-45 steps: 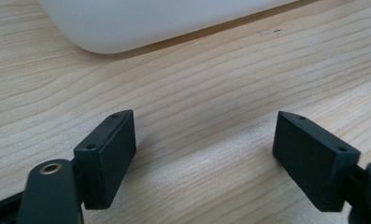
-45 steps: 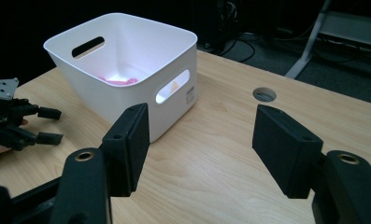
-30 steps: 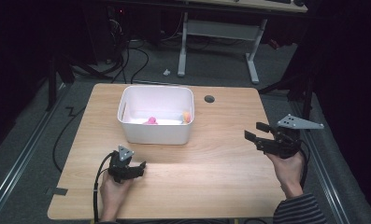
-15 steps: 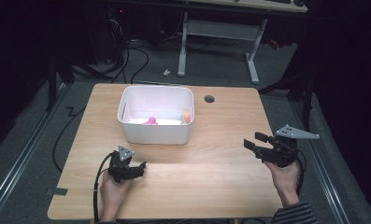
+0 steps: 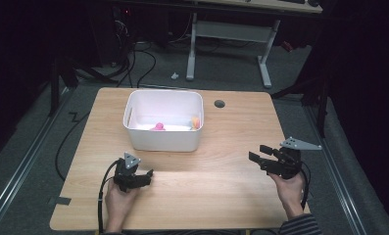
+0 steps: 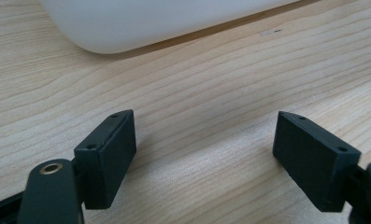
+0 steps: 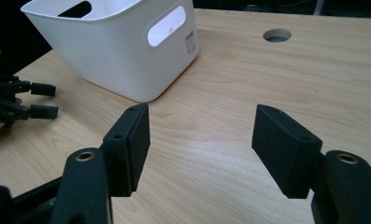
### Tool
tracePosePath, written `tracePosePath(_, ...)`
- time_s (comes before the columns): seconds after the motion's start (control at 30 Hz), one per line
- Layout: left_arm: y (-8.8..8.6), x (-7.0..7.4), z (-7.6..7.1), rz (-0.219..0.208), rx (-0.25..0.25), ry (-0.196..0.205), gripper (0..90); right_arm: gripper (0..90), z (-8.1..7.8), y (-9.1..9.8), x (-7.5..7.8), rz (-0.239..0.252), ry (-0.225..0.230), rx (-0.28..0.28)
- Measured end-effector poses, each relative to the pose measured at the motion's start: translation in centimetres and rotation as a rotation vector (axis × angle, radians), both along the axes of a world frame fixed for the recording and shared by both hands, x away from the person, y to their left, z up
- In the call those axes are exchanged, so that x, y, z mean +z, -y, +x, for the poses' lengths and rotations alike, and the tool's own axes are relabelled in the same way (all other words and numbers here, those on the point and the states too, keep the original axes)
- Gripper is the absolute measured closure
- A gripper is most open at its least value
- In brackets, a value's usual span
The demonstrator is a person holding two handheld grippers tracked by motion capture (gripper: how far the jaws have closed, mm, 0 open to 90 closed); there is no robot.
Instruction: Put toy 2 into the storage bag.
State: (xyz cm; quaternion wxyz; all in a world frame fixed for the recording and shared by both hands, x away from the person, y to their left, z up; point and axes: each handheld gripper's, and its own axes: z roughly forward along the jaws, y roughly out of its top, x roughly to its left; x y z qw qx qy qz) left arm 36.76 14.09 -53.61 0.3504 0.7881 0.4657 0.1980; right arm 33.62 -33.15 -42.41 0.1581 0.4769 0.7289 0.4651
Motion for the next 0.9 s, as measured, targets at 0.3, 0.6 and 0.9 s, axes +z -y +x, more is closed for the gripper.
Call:
tracePosePath(0.3, 0.0, 0.0, 0.0, 0.0, -0.001, 0.0, 21.8, 37.1, 0.7, -0.6, -2.2, 0.002, -0.037, -0.005)
tracePosePath(0.6, 0.0, 0.0, 0.0, 0.001, 0.0, 0.0, 21.7, 37.2, 1.3, -0.9, -4.4, 0.007, -0.08, -0.021)
tracePosePath(0.9, 0.0, 0.0, 0.0, 0.001, -0.001, 0.0, 21.7, 37.3, 1.9, -1.4, -6.5, -0.002, -0.135, -0.027)
